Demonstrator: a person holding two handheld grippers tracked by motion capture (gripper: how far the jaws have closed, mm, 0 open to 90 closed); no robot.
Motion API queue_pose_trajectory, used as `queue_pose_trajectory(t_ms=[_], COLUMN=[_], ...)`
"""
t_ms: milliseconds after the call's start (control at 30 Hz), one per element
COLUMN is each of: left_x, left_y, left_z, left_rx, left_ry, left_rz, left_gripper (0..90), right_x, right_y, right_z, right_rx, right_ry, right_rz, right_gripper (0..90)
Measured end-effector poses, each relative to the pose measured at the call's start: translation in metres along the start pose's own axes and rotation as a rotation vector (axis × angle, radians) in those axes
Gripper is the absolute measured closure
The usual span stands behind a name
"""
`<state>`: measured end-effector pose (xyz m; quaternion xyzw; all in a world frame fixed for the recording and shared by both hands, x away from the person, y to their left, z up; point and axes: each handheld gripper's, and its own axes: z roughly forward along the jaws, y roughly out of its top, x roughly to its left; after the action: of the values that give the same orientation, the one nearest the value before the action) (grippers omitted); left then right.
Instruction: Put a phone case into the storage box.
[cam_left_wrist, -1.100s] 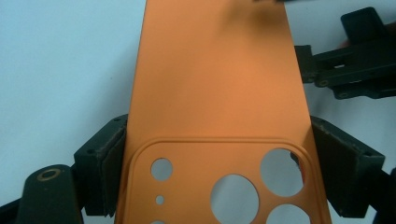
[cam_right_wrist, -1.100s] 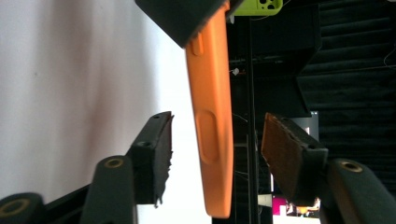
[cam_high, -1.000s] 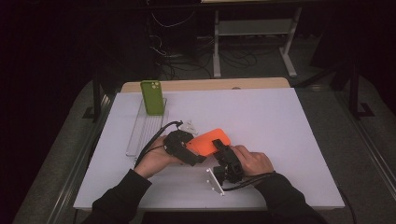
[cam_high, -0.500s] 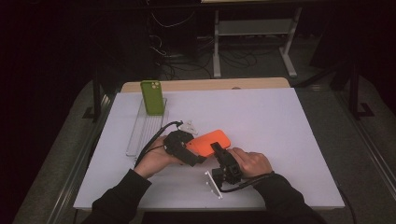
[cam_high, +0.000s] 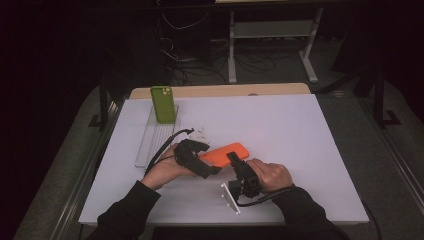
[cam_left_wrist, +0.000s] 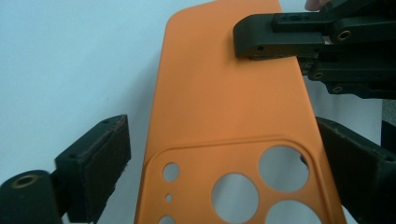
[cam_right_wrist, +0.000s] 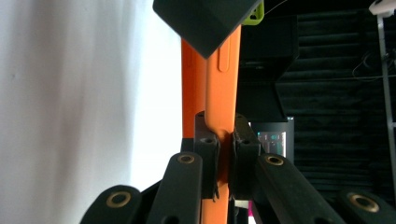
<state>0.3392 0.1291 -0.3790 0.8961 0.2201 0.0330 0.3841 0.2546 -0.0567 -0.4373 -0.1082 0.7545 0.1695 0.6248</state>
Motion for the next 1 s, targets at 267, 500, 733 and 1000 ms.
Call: queue_pose_trajectory(t_ms=[267,500,733,1000], left_x=[0.005,0.012,0.018,0.02], left_y=[-0.001,-0.002,-0.004,-0.005], left_z=[-0.009,-0.013,-0.015,-0.016], left_rx=[-0.044,-0.059,-0.078,-0.094], left_ry=[-0.001,0.039,0.053,0.074], left_rz=[-0.009,-0.027,-0.061,-0.067], left_gripper=[0.0,0.0,0.0,0.0], right_x=[-0.005,-0.016,-0.022,-0.033], right_y=[-0.01,-0.022,-0.033,-0.048], right_z=[0.006,0.011,0.015,0.018], right_rx=[0.031,0.062,0.106,0.118], right_ry=[0.064,0.157,0.243,0.322], right_rz=[0.147,0.334,0.602,0.859], right_gripper=[82.1,82.1,81.9,81.8])
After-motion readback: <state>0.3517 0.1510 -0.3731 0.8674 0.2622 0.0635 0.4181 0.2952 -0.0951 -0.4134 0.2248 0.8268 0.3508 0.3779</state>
